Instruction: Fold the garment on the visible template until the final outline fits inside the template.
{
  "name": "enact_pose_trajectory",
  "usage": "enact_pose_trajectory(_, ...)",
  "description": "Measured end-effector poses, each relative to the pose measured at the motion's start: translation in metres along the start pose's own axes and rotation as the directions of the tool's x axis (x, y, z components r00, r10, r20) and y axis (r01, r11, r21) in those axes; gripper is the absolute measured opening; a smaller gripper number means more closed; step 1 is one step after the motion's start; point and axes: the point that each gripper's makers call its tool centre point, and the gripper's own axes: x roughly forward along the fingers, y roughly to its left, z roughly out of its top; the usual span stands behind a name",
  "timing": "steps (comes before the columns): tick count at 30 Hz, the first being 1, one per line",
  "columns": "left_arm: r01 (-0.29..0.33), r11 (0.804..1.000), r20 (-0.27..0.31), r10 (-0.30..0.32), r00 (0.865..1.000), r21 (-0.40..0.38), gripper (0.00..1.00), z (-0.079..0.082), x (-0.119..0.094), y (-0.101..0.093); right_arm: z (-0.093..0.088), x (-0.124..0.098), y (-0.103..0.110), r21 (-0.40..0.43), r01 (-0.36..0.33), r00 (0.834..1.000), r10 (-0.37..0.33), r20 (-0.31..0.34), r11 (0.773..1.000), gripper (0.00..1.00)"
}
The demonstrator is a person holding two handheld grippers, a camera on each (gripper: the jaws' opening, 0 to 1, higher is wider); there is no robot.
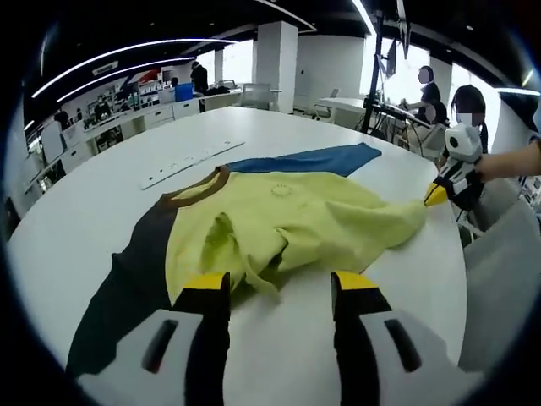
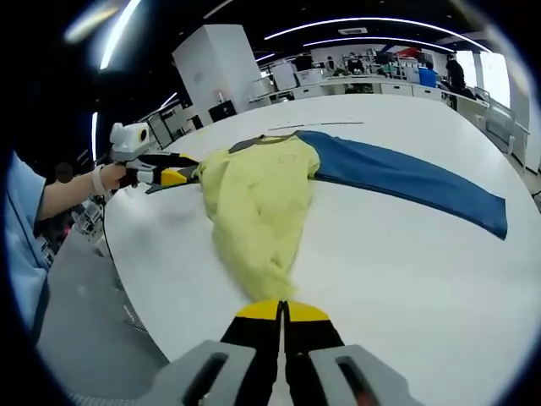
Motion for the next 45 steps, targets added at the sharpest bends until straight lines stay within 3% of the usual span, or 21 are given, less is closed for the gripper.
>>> enact_pose_trajectory(10,-0.027,0.998,-0.025,0.025,0.999,-0.052,0.36,-0.017,0.008,-0.001,-0.001,0.0,0.0,0.004,0.0,1.0,0.0,0.001,1.0,0.0)
enact_pose_trajectory(21,-0.084,0.989,-0.018,0.082,0.996,-0.122,0.17,-0.018,0.017,0.008,-0.003,0.001,0.0,0.01,-0.003,1.0,0.003,-0.001,1.0,0.0)
enact_pose_trajectory(30,-0.116,0.977,-0.028,0.113,0.993,-0.178,0.07,-0.021,0.021,0.014,-0.003,0.002,0.0,0.01,-0.005,1.0,0.005,-0.005,1.0,0.0)
enact_pose_trajectory(37,-0.129,0.964,-0.019,0.128,0.992,-0.234,0.03,-0.021,0.022,0.017,-0.003,0.001,0.0,0.008,-0.004,1.0,0.004,-0.005,1.0,0.0)
enact_pose_trajectory(45,-0.122,0.967,-0.033,0.117,0.993,-0.223,0.01,-0.024,0.012,0.012,-0.003,0.0,-0.001,0.0,0.001,1.0,-0.001,-0.006,1.0,0.0)
